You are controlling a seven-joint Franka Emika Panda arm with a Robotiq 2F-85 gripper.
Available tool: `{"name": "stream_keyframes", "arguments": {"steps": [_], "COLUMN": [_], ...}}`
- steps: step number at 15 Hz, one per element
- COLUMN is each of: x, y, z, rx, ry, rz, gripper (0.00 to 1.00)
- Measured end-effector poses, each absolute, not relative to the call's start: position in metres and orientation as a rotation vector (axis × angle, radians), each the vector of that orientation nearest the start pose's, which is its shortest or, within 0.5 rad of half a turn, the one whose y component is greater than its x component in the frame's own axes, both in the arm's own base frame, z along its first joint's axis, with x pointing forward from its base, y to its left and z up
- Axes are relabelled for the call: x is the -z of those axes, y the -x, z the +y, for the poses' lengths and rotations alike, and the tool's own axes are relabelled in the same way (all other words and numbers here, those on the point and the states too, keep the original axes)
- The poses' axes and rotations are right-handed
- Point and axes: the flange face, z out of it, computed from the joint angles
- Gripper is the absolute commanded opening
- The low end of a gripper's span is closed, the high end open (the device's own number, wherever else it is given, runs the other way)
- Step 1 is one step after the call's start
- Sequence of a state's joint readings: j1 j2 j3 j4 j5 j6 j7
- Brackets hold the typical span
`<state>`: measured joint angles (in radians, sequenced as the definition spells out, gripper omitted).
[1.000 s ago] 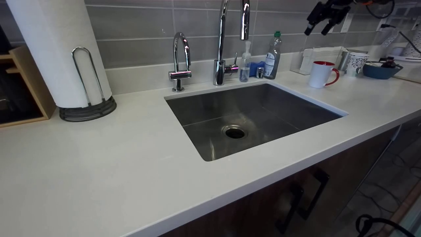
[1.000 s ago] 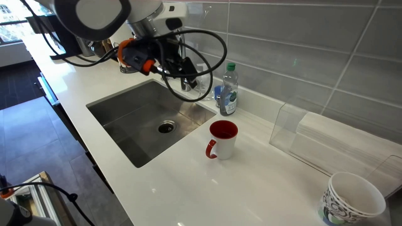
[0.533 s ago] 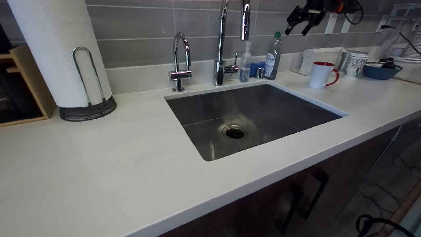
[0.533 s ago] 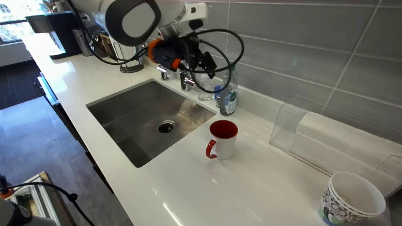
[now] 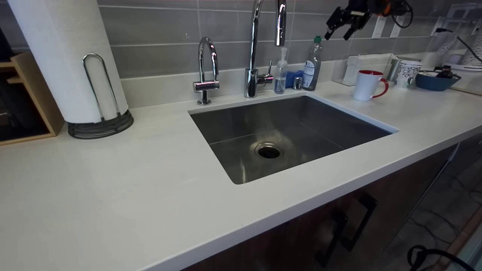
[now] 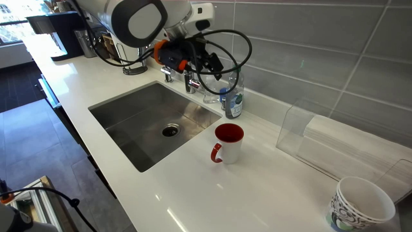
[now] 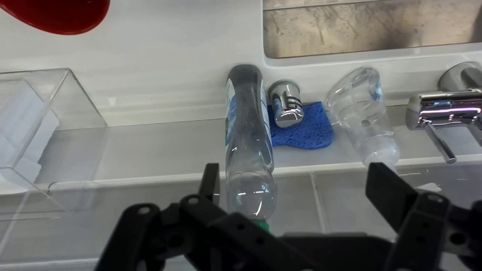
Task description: Move the dishwashing liquid to the right.
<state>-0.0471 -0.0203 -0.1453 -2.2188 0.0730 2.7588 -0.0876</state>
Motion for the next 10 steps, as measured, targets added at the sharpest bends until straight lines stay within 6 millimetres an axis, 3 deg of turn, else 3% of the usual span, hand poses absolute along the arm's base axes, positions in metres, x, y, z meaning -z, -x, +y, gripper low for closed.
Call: {"name": "stream_keyframes", "arguments": {"steps": [6, 10], "x": [-0.436, -0.425], "y": [-0.558, -0.573], "z": [-0.123, -0.135], "rx": [0.848, 0.875], "ry": [3.057, 3.068], "rz": [0.305, 0.349], "gripper": [1.0, 1.0]}}
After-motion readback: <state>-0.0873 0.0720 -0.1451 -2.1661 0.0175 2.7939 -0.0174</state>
